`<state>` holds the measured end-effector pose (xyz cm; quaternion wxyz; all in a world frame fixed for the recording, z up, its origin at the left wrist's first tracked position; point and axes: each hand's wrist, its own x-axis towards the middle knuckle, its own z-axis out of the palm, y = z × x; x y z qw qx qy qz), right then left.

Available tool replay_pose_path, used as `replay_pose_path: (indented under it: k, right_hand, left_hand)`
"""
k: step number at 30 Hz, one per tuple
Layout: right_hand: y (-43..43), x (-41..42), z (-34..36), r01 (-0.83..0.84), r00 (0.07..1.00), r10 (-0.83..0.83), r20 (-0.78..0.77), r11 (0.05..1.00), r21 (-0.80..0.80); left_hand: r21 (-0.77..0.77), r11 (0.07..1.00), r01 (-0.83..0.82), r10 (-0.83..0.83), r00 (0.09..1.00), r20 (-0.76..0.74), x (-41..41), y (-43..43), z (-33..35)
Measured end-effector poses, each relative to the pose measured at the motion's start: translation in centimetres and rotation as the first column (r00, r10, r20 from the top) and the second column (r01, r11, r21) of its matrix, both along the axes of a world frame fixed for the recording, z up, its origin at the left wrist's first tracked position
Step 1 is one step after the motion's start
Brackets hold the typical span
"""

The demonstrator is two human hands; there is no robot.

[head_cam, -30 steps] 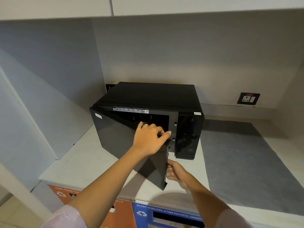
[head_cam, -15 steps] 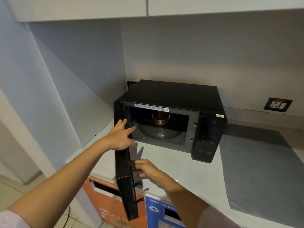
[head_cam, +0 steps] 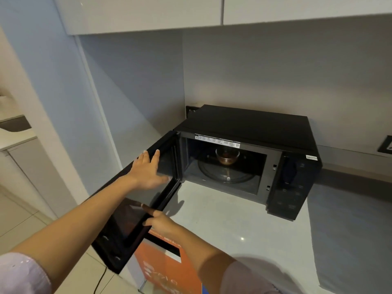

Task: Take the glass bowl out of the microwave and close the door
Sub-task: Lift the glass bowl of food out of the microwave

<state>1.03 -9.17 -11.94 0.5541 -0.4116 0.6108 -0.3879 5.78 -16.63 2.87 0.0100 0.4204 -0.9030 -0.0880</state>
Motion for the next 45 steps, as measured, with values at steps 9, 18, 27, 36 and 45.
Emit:
replay_pose_path:
  k: [9,18,27,36,45]
  right_hand:
    - [-1.1,0.1,1.4,0.1,0.995,-0.1,0.013,0.994,-0.042]
    - [0.4,-5.0,1.8,0.212,0.974,-0.221,-0.055,0.968,-0.135]
    - [3.9,-14.9,-1.0,0.475,0.866,-0.496,-0.056,0.854,-0.212]
    - [3.5,-22.8,-0.3,0.663,0.73,-0.682,0.044,0.69,-0.289]
    - [1.6,-29.7,-1.7,0.708,0.659,-0.752,0.013,0.614,-0.348]
  left_hand:
    - [-0.226,0.968,-0.108,0.116,0.993,0.022,-1.1,-0.4,-2.6]
    - [-0.382,0.924,0.009,-0.06,0.991,-0.121,-4.1,0.3,-5.6]
    - [0.483,0.873,0.064,0.285,0.738,-0.612,-11.2,2.4,-11.2]
    - [0.697,0.645,0.314,0.532,0.471,-0.704,-17.2,2.0,-14.0]
    - [0.653,0.656,0.378,0.472,0.469,-0.746,-24.5,-3.8,-16.0]
